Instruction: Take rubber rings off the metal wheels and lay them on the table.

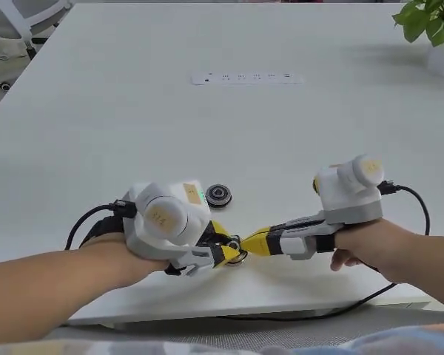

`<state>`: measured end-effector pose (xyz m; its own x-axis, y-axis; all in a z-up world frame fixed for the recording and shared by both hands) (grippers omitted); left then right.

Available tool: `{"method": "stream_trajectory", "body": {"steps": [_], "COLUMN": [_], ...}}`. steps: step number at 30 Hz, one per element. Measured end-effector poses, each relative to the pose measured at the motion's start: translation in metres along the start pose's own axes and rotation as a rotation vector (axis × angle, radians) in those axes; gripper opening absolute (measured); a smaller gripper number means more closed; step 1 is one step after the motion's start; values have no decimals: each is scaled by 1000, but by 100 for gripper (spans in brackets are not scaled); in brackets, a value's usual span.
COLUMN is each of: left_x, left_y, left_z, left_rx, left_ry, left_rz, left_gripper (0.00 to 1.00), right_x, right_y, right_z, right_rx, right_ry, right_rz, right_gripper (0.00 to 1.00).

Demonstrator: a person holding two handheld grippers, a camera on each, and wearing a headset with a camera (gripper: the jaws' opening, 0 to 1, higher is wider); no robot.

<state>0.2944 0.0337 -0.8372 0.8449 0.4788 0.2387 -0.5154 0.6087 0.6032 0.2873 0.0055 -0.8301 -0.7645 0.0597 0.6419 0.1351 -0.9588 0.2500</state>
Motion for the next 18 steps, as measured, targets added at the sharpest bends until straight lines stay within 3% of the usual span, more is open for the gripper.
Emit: {"method": "stream_trajectory", "body": {"steps": [1,2,3,5,18], "left_x": [0,0,0,0,-1], "left_y": [0,0,0,0,0], "left_z": [0,0,0,0,1], "left_rx": [-1,-2,-2,-4,-17], "left_ry": [1,1,-1,3,4], "left_rz": [-1,2,1,0,-9], "left_gripper": [12,12,12,12,13], "right_x": [7,15,5,4,-6], "right_y": [-4,-8,-5,-4,5], "right_z": [3,1,2,1,-4], "right_rx": [-18,8,19,8,23], "right_ry": [-7,1,52,12,40], "right_rz": [42,82,12,33,-22], "right_gripper": [0,0,0,0,0]}}
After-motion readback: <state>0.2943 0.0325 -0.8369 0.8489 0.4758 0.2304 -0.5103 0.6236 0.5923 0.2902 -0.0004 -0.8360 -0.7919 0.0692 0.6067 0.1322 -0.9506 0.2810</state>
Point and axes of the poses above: the centre of the closed fingertips' face, and the gripper's own axes: y roughly backward along the fingers, x roughly to its left, z roughly out of its top, the point moved 2 cm from there along y, roughly backward along the fingers, and after that the axes turned 14 degrees about z, right-handed, at the moved point
